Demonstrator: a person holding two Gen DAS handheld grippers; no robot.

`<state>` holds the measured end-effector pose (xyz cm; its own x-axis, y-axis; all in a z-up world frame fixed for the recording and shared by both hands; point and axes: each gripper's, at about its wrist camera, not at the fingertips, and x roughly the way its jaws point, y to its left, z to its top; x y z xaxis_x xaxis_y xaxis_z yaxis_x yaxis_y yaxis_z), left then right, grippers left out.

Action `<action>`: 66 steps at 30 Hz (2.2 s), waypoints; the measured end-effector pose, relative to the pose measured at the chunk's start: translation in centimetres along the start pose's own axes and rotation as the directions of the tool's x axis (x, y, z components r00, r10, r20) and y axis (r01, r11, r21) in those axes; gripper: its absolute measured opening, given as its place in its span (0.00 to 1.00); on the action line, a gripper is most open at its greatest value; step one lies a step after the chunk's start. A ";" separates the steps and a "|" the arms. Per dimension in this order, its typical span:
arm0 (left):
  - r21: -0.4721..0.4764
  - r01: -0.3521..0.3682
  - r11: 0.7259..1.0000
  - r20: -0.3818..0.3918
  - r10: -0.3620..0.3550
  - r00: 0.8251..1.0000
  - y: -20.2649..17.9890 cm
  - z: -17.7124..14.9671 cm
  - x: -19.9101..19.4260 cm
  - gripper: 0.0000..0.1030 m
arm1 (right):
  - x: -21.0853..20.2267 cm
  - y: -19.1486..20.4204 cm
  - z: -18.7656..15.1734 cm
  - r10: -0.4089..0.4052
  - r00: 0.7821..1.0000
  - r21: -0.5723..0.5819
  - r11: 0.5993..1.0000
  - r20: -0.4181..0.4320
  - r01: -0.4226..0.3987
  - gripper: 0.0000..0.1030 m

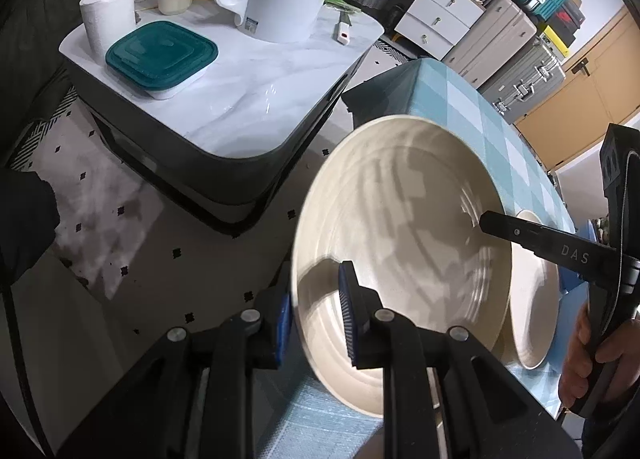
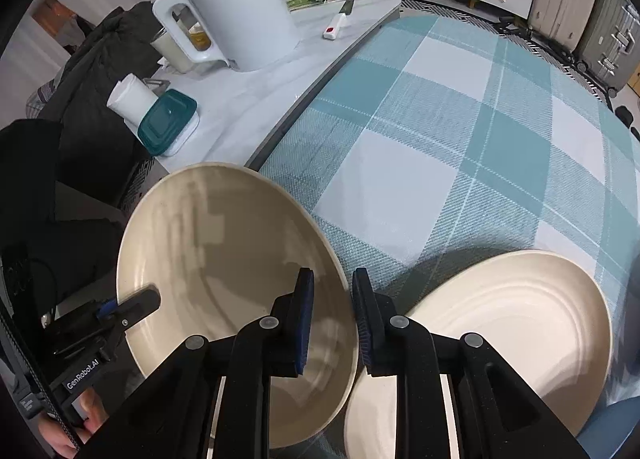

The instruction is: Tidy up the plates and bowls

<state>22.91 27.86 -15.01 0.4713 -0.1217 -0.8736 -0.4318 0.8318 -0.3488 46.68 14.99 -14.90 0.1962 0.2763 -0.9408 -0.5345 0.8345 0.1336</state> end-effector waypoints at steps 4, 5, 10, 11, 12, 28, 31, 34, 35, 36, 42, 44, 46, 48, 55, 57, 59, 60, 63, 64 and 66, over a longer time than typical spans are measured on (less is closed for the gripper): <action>-0.014 0.003 1.000 -0.014 -0.004 1.000 0.6 -0.4 0.5 0.19 | 0.4 0.1 0.0 0.013 1.000 -0.004 1.000 0.003 -0.013 0.20; -0.012 0.000 1.000 -0.012 0.000 1.000 0.6 -0.4 0.5 0.19 | 0.5 0.0 0.0 0.027 1.000 0.001 1.000 0.000 -0.027 0.20; -0.023 -0.002 1.000 0.002 0.002 1.000 1.0 -1.0 0.0 0.19 | 1.0 -0.3 -0.9 0.055 0.998 0.015 0.998 -0.039 -0.055 0.20; -0.019 -0.002 1.000 0.003 0.002 1.000 1.1 -1.3 0.0 0.20 | 0.8 -0.3 -1.0 0.064 0.997 0.014 0.998 -0.032 -0.063 0.20; -0.017 -0.002 1.000 0.004 0.002 1.000 1.1 -1.5 -0.1 0.21 | 0.8 -0.3 -1.2 0.079 0.996 0.014 0.997 -0.036 -0.079 0.20; -0.014 0.001 1.000 -0.018 -0.001 1.000 0.5 -1.4 -1.1 0.21 | 0.1 0.0 -2.3 0.091 0.995 0.085 0.993 -0.029 -0.088 0.15; 0.004 -0.009 1.000 -0.013 0.009 1.000 0.0 -1.3 -1.7 0.21 | -0.8 -0.1 -2.5 0.089 0.996 0.102 0.991 -0.012 -0.088 0.15; 0.011 -0.007 1.000 -0.004 0.007 1.000 -0.1 -1.3 -2.3 0.21 | -1.7 0.0 -2.7 0.095 0.995 0.102 0.990 0.005 -0.095 0.15; 0.014 -0.007 1.000 0.001 0.007 1.000 -0.2 -1.4 -2.6 0.21 | -2.1 -0.1 -2.9 0.093 0.996 0.104 0.990 0.012 -0.093 0.15; 0.015 -0.004 1.000 0.002 0.004 1.000 -0.3 -1.4 -2.8 0.21 | -2.5 -0.1 -3.1 0.092 0.996 0.105 0.990 0.016 -0.094 0.15; 0.035 0.000 0.999 0.009 0.000 1.000 -1.2 -2.0 -4.2 0.21 | -4.8 -0.4 -4.7 0.085 0.996 0.109 0.990 0.034 -0.089 0.15; 0.043 0.006 0.999 0.015 -0.006 1.000 -1.6 -2.3 -4.8 0.21 | -5.8 -0.4 -5.3 0.085 0.996 0.108 0.990 0.040 -0.089 0.15; 0.048 0.010 0.999 0.021 -0.011 1.000 -2.0 -2.7 -5.5 0.21 | -7.1 -0.5 -6.2 0.085 0.995 0.106 0.990 0.055 -0.090 0.15; 0.053 0.018 0.998 0.026 -0.020 0.999 -2.5 -3.3 -6.2 0.21 | -8.2 -0.5 -7.1 0.083 0.994 0.109 0.990 0.066 -0.090 0.15; 0.092 0.025 0.995 0.026 -0.027 0.999 -3.8 -6.4 -8.1 0.21 | -10.9 -1.0 -12.2 0.081 0.992 0.129 0.987 0.100 -0.093 0.15; 0.096 0.025 0.995 0.015 -0.026 1.000 -4.0 -7.4 -8.1 0.22 | -11.4 -1.3 -14.0 0.086 0.991 0.152 0.983 0.104 -0.102 0.15; 0.103 0.023 0.994 0.002 -0.023 1.000 -4.2 -8.5 -8.1 0.23 | -11.8 -1.4 -15.4 0.075 0.991 0.158 0.983 0.113 -0.092 0.15; 0.114 0.021 0.993 0.001 -0.021 1.000 -4.5 -9.1 -8.3 0.24 | -12.0 -1.5 -16.4 0.070 0.991 0.164 0.982 0.118 -0.089 0.15; 0.150 -0.001 0.989 0.015 -0.002 1.000 -5.3 -10.8 -8.9 0.24 | -12.1 -1.7 -18.7 0.070 0.990 0.186 0.978 0.125 -0.093 0.15; 0.159 -0.008 0.987 0.019 0.005 1.000 -5.4 -11.2 -9.1 0.24 | -12.1 -1.8 -19.5 0.075 0.989 0.194 0.976 0.129 -0.099 0.15; 0.172 -0.018 0.985 0.021 0.014 1.000 -5.7 -12.1 -9.3 0.23 | -12.1 -1.9 -20.7 0.076 0.988 0.201 0.974 0.132 -0.101 0.15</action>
<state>11.66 17.68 -9.04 0.4814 -0.0982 -0.8710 -0.3010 0.9147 -0.2695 28.30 0.14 -10.21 0.2617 0.3990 -0.8788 -0.3751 0.8810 0.2883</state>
